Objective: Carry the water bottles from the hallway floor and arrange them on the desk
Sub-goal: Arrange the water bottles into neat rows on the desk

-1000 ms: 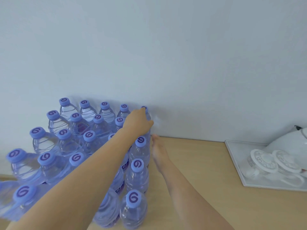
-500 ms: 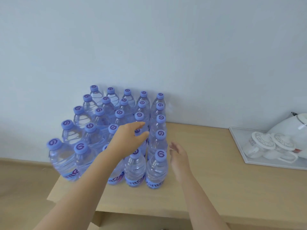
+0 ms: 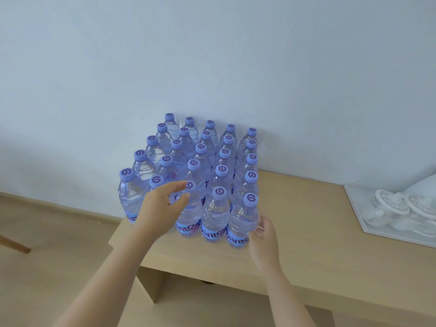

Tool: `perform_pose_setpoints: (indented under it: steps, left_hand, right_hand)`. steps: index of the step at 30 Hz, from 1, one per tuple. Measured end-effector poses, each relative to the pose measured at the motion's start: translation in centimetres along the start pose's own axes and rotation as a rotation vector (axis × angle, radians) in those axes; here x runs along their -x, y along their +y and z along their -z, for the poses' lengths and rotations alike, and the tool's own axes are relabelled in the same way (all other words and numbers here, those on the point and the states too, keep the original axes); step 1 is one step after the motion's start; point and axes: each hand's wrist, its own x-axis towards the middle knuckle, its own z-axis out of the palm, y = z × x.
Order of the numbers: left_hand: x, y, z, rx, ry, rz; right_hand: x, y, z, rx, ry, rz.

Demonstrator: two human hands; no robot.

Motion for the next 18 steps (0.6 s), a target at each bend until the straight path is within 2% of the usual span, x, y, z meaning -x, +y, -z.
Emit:
perform_pose_setpoints:
  steps: [3, 7, 13, 18]
  left_hand:
    - [1.1, -2.0, 1.3, 0.033, 0.026, 0.109]
    - [2.0, -4.4, 2.7, 0.059, 0.09, 0.194]
    - [0.3, -6.4, 5.1, 0.077, 0.168, 0.18]
    - [-2.5, -8.5, 7.2, 0.022, 0.282, 0.128]
  right_hand:
    - [1.9, -0.3, -0.3, -0.03, 0.054, 0.087]
    - [4.1, 0.3, -1.3, 0.057, 0.034, 0.056]
    - [5.3, -1.2, -4.8, 0.175, -0.066, 0.154]
    - [4.8, -2.5, -7.4, 0.219, 0.085, 0.14]
